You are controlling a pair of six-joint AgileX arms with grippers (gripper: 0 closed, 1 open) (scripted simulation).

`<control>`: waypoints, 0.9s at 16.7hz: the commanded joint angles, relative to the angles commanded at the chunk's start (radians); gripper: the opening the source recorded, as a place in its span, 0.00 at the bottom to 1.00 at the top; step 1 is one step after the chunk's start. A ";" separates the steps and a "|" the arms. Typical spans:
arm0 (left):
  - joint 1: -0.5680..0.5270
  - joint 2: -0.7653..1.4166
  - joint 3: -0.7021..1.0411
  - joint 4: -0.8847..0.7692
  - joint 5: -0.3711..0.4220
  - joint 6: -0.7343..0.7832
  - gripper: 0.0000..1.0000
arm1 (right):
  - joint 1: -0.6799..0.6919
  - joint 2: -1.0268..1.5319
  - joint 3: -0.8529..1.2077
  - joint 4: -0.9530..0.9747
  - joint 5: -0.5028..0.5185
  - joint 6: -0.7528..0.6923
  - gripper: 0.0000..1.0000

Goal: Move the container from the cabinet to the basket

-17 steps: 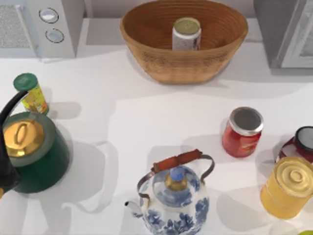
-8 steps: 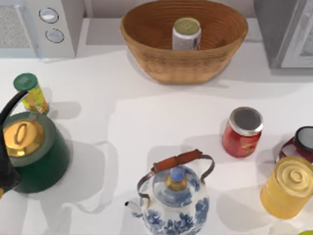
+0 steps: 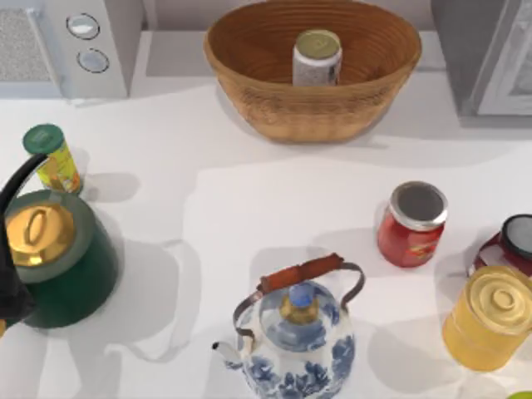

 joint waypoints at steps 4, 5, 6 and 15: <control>0.000 0.000 0.000 0.000 0.000 0.000 1.00 | -0.002 -0.053 0.328 -0.408 -0.004 -0.001 1.00; 0.000 0.000 0.000 0.000 0.000 0.000 1.00 | 0.000 -0.069 0.405 -0.504 -0.003 -0.002 1.00; 0.000 0.000 0.000 0.000 0.000 0.000 1.00 | 0.001 -0.085 0.478 -0.594 -0.001 -0.002 1.00; 0.000 0.000 0.000 0.000 0.000 0.000 1.00 | 0.021 -0.173 0.791 -0.937 0.017 -0.005 1.00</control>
